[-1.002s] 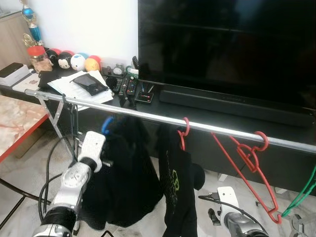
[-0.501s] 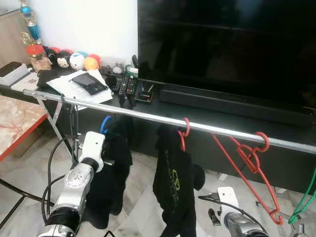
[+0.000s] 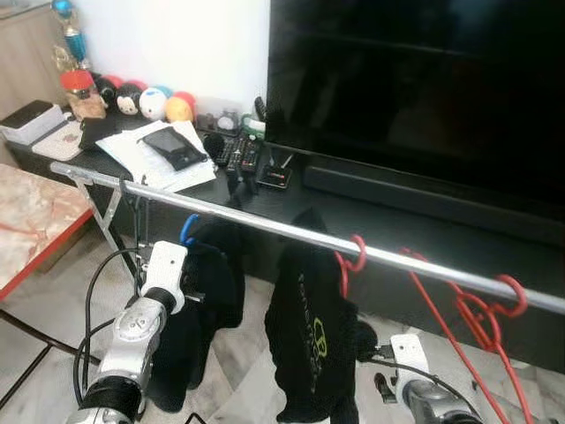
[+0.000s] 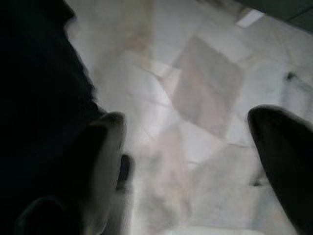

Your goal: Hang hanger

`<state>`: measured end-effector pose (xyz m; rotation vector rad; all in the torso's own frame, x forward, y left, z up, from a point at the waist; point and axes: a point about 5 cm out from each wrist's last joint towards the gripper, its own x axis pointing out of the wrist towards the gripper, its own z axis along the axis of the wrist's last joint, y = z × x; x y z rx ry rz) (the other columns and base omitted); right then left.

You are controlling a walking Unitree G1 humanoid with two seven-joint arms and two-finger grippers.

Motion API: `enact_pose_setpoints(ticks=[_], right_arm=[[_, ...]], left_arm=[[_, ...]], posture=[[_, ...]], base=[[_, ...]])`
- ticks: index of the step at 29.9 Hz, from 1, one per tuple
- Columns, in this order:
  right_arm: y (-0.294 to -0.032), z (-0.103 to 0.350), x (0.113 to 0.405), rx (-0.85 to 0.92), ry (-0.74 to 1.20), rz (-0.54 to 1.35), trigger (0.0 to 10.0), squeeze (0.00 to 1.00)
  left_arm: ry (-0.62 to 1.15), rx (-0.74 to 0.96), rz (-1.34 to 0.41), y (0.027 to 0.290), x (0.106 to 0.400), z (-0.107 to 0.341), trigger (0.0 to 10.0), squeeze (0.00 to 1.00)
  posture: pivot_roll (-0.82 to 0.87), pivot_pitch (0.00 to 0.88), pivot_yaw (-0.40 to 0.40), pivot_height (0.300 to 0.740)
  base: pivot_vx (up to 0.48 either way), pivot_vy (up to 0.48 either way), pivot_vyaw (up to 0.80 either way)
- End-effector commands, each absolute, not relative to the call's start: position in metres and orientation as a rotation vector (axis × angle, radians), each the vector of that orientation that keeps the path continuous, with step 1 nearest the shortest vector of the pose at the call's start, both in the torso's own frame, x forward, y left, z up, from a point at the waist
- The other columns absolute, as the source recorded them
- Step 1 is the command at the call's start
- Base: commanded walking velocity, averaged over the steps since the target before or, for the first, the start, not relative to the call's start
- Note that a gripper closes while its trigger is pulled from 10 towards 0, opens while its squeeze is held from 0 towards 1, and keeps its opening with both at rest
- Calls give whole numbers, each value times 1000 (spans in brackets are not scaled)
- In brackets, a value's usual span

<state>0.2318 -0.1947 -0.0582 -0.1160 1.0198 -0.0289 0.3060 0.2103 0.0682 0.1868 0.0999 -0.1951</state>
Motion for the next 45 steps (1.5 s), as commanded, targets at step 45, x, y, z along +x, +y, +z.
enact_pose_setpoints(ticks=[45], right_arm=[[-207,-61,225,-140,1045,-54,10000,0]], left_arm=[[94,308,-306,189,339,99,10000,0]], posture=[[42,0,-51,740]], base=[[0,0,0]])
